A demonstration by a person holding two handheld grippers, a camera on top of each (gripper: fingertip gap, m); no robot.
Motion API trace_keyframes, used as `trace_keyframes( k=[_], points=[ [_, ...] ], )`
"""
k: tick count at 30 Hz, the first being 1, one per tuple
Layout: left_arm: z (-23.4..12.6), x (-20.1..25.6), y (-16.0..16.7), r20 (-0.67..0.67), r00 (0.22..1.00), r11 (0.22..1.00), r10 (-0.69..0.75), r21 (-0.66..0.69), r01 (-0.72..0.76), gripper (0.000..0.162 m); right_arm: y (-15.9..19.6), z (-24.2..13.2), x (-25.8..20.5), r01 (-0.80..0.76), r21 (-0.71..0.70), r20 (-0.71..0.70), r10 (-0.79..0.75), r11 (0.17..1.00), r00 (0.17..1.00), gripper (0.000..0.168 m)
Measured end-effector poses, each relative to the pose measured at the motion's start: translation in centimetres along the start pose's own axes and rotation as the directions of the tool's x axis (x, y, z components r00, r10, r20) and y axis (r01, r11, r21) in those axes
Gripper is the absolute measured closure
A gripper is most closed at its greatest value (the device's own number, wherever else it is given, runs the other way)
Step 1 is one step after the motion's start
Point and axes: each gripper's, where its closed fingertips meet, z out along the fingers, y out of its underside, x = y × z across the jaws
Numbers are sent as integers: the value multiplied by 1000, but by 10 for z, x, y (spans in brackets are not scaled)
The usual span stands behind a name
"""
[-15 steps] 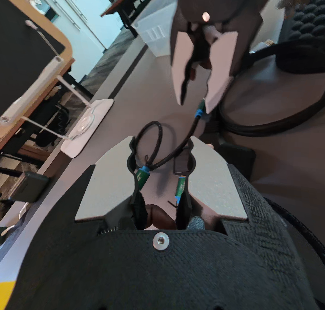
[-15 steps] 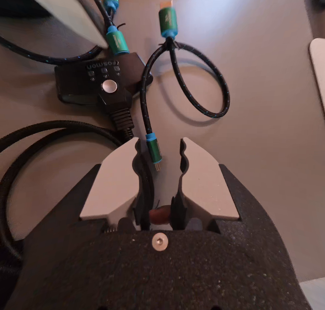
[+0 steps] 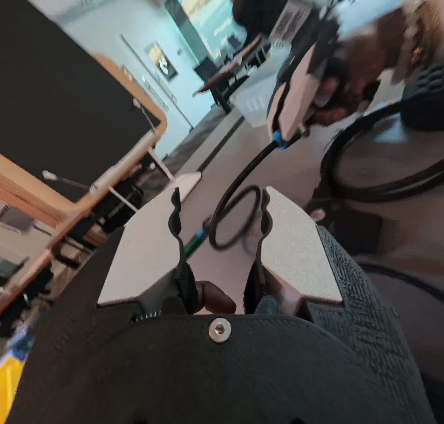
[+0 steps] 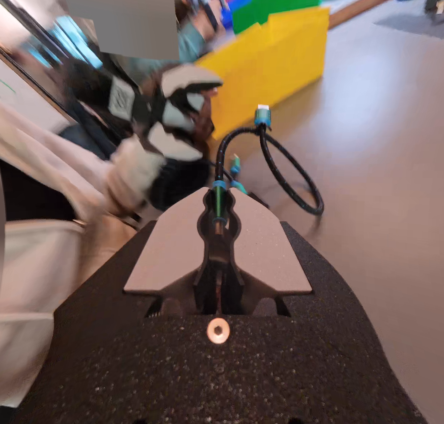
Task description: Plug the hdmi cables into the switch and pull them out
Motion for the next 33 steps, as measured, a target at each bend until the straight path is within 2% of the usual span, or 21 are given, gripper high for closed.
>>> trace_keyframes(
  k=[2, 3, 5, 7, 9, 13, 14, 16, 18, 22, 24, 27, 28, 30, 33],
  points=[
    [3, 13, -26, -11, 986, 984, 167, 63, -166, 97, -11, 2, -13, -153, 80, 144, 140, 985, 980, 157],
    [8, 21, -33, -16, 958, 958, 285, 49, -284, 97, -13, 4, -18, -210, 90, 203, 189, 973, 961, 157],
    [22, 29, -35, -25, 865, 865, 501, -21, -502, 97, -14, 11, -20, -293, 92, 251, 262, 952, 932, 157],
    [35, 32, -32, -49, 785, 780, 617, -89, -619, 102, -14, 16, -22, -341, 91, 273, 306, 936, 912, 157],
    [41, 34, -24, -113, 762, 749, 637, -144, -647, 117, -14, 17, -26, -362, 82, 297, 324, 929, 898, 157],
    [37, 38, -24, -200, 776, 767, 598, -140, -626, 144, -19, 16, -31, -378, 91, 323, 332, 921, 886, 157],
    [35, 37, -25, -216, 787, 779, 578, -144, -611, 146, -20, 16, -33, -365, 94, 329, 317, 926, 889, 156],
    [28, 29, -27, -225, 815, 801, 533, -176, -572, 150, -26, 16, -38, -279, 137, 324, 223, 950, 919, 153],
    [17, 9, -32, -196, 844, 818, 499, -216, -533, 151, -34, 13, -49, -141, 208, 306, 72, 968, 949, 135],
    [-15, -12, -47, -202, 904, 883, 377, -215, -417, 151, -38, 16, -58, 203, 259, 118, -239, 944, 964, 131],
    [-32, -20, -54, -219, 916, 896, 336, -226, -383, 151, -43, 17, -60, 429, 270, -40, -436, 862, 899, 125],
    [-61, -53, -68, -208, 895, 847, 395, -294, -443, 151, -47, 21, -71, 682, 226, -211, -648, 696, 732, 128],
    [-72, -66, -75, -199, 890, 831, 410, -320, -454, 151, -45, 24, -76, 709, 212, -212, -676, 673, 706, 129],
    [-93, -83, -79, -233, 886, 795, 400, -392, -462, 151, -41, 31, -83, 703, 206, -176, -681, 681, 711, 130],
    [-116, -72, -62, -379, 863, 707, 333, -505, -495, 151, -35, 39, -85, 677, 207, -134, -665, 706, 734, 132]
  ],
)
